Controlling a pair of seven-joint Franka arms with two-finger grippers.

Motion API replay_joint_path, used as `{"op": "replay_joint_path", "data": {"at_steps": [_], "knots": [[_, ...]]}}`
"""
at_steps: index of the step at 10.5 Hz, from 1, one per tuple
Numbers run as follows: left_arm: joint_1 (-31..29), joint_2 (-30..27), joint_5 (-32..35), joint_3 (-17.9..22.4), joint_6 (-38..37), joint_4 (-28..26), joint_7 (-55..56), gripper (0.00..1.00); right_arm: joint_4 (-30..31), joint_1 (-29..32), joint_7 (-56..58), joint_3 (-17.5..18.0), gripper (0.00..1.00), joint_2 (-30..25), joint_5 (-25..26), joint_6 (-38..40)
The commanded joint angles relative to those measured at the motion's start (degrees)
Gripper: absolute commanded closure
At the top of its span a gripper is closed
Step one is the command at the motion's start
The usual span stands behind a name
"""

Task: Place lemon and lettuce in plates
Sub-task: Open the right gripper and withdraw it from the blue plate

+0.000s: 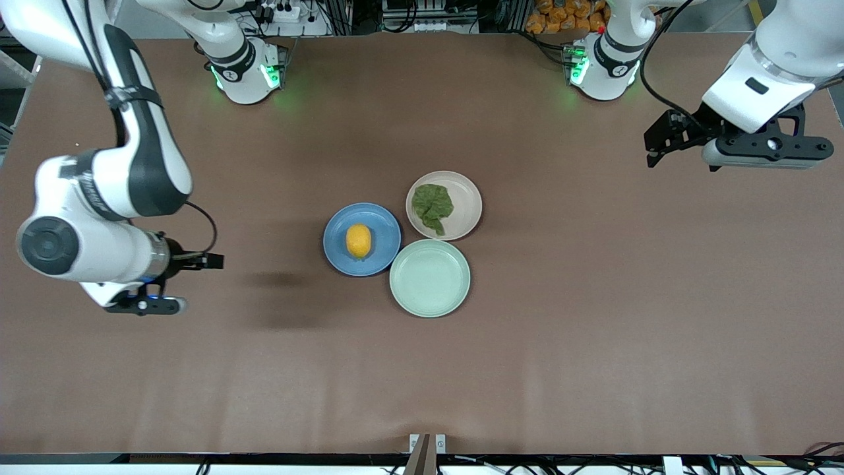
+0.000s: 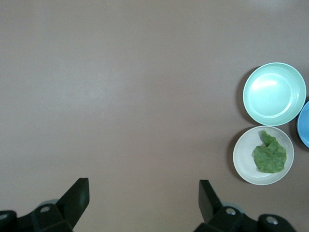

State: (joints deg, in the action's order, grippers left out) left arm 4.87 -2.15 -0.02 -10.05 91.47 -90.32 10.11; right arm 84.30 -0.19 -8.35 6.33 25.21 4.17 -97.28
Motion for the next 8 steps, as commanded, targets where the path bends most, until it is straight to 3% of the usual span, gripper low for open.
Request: {"op": "replay_joint_path", "data": {"at_steps": [1, 8], "knots": [[-0.1, 0.7, -0.7, 0.1, -2.8, 2.4, -1.9, 0.00, 0.5, 2.0, 2.3, 0.8, 0.00, -4.5, 1.6, 3.2], [-0.4, 0.9, -0.7, 0.1, -4.5, 3.6, -1.8, 0.00, 0.4, 4.1, 2.5, 1.1, 0.00, -14.5, 2.2, 9.9]]}}
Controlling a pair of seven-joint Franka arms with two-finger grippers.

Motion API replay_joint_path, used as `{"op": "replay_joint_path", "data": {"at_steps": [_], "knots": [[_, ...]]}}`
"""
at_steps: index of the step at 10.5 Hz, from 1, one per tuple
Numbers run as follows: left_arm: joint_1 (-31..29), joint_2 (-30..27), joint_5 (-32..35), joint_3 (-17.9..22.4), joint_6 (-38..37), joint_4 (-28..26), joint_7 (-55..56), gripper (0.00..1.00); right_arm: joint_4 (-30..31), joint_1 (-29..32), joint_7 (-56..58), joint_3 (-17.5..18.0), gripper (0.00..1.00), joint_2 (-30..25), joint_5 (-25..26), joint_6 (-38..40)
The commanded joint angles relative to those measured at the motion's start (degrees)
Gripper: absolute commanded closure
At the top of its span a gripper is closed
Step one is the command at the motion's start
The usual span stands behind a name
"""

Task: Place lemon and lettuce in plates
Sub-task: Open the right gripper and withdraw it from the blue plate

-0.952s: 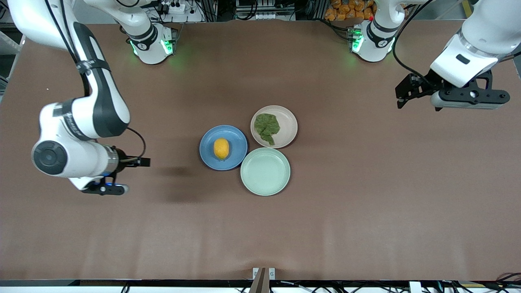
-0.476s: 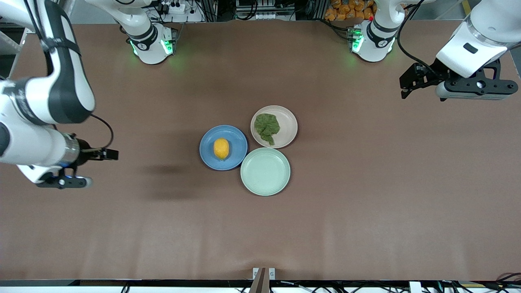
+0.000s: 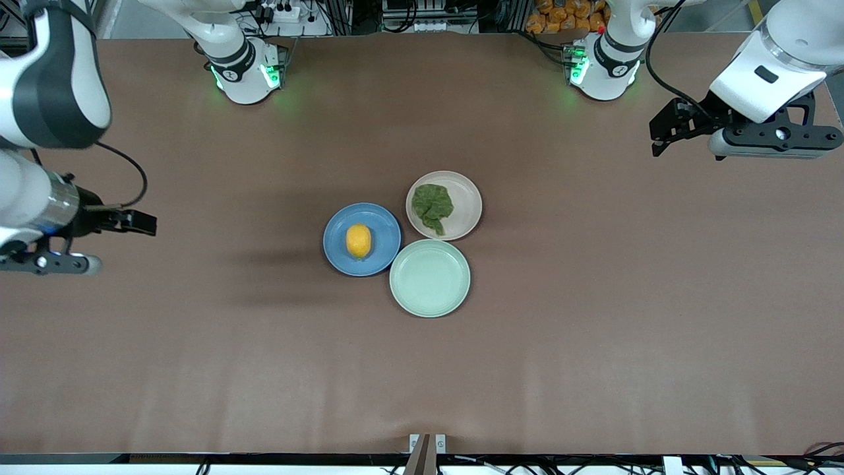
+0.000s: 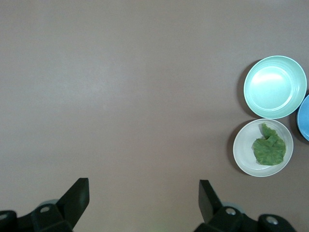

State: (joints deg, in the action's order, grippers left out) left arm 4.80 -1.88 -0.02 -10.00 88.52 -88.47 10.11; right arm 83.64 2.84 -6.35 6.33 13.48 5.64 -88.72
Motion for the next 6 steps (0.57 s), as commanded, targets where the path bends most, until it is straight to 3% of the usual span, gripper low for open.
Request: {"op": "replay_joint_path", "data": {"at_steps": [1, 3, 6], "knots": [[-0.3, 0.6, -0.7, 0.1, -1.5, 1.7, -1.8, 0.00, 1.1, 1.1, 2.0, 1.0, 0.00, -3.9, 0.6, 1.6], [-0.3, 0.6, -1.0, 0.0, -1.5, 1.7, -1.8, 0.00, 0.7, 3.0, 10.6, 0.9, 0.00, -5.0, 0.1, 1.4], [-0.3, 0.6, -1.4, 0.0, -1.5, 1.7, -1.5, 0.00, 0.6, 4.8, 12.9, 1.0, 0.00, -7.1, 0.0, 2.1]]}}
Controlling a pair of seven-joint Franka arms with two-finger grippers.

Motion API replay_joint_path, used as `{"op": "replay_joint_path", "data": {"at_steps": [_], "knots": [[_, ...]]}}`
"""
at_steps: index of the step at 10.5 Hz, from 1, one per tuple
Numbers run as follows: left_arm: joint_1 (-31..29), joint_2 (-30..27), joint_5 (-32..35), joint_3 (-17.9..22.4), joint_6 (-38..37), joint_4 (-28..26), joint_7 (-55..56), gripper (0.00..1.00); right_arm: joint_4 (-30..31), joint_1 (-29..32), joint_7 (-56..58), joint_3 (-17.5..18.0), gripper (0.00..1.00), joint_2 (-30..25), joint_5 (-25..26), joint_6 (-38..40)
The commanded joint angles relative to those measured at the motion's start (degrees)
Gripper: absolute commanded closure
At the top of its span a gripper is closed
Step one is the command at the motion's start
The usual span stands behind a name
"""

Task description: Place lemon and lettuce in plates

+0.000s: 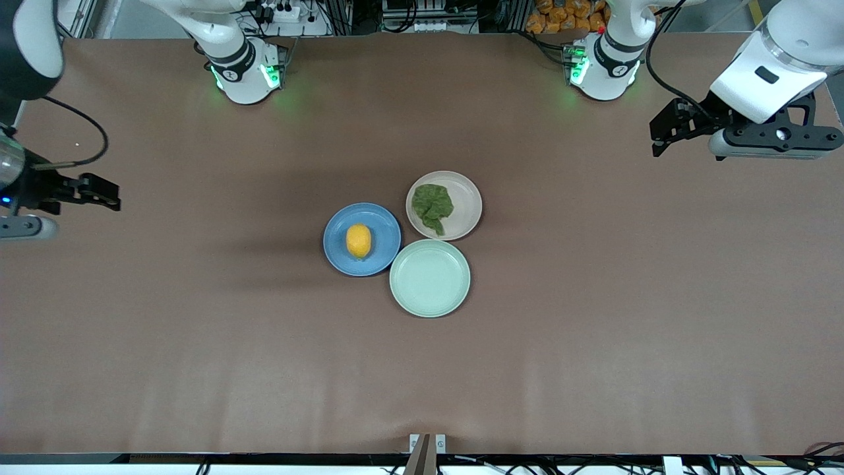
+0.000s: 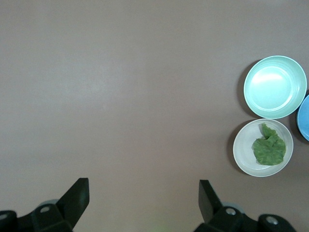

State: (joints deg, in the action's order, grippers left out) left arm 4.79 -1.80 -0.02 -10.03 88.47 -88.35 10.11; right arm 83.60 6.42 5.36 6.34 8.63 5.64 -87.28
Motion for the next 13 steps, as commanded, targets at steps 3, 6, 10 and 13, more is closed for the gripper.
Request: {"op": "replay_joint_path", "data": {"at_steps": [3, 6, 10, 13], "knots": [[-0.3, 0.7, -0.9, 0.0, -1.5, 1.6, -1.7, 0.00, 0.8, 3.0, 0.3, 1.0, 0.00, -3.0, -5.9, 1.9], [-0.4, 0.7, -0.9, 0.0, -1.5, 1.5, -1.9, 0.00, 0.8, 3.3, -1.5, 1.0, 0.00, -3.3, -6.7, 2.6], [-0.3, 1.0, -0.9, 0.0, -1.5, 1.4, -1.8, 0.00, 1.2, 3.2, -4.7, 1.1, 0.00, -4.9, -6.7, 4.7], [-0.3, 1.1, -0.9, 0.0, -1.5, 1.4, -1.7, 0.00, 3.0, 3.2, -5.1, 1.2, 0.00, -7.3, -6.6, 5.9]]}}
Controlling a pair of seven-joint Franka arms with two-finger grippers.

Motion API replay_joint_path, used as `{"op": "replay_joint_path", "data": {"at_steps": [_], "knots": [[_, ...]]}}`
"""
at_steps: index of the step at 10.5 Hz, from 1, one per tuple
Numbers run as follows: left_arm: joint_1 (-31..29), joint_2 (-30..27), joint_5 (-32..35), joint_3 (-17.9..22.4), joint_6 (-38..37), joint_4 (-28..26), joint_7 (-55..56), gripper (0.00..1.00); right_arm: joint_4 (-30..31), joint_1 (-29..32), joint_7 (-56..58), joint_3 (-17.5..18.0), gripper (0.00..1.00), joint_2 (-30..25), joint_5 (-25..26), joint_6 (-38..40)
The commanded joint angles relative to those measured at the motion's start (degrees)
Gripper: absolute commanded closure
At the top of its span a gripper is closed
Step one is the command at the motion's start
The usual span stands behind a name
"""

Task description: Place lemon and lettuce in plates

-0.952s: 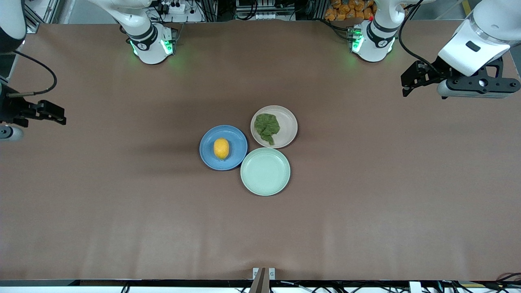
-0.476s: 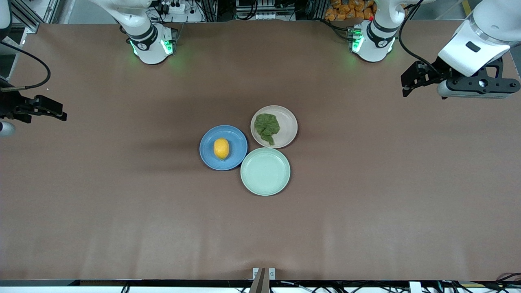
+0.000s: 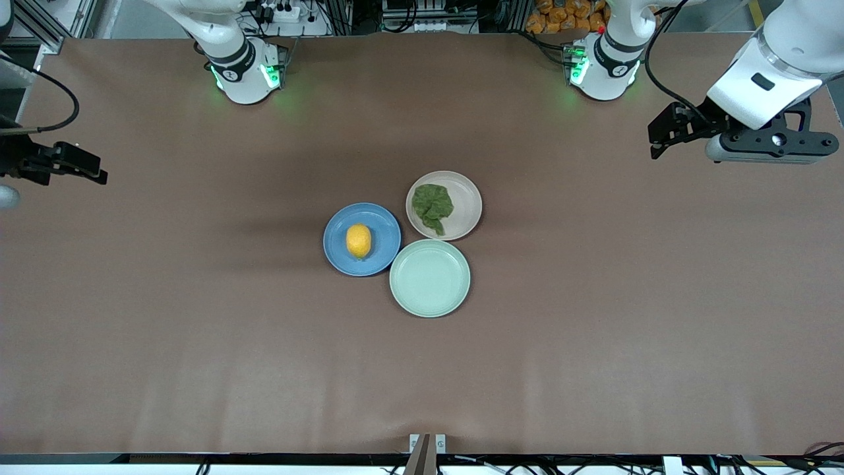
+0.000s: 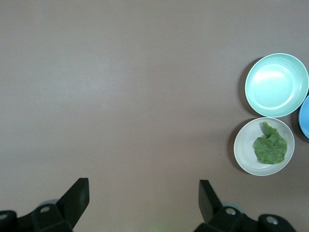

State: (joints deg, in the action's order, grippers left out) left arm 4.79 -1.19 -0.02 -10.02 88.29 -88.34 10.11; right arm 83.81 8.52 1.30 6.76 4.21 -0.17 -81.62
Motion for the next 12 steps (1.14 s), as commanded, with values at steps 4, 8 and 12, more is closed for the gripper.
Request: {"op": "replay_joint_path", "data": {"at_steps": [4, 8, 12], "knots": [[-0.4, 0.5, -0.9, 0.0, -1.3, 1.4, -1.9, 0.00, 6.3, 1.1, -0.9, 0.7, 0.00, -4.8, -0.7, -1.5], [-0.4, 0.9, -0.9, 0.0, -1.3, 1.3, -1.3, 0.00, 6.3, 0.7, -0.9, 0.8, 0.00, -4.5, -0.6, -2.8], [-0.4, 1.0, -0.9, 0.1, -1.3, 1.2, -1.1, 0.00, 6.0, 0.7, -0.9, 0.8, 0.00, -4.3, -0.4, -2.8]]}}
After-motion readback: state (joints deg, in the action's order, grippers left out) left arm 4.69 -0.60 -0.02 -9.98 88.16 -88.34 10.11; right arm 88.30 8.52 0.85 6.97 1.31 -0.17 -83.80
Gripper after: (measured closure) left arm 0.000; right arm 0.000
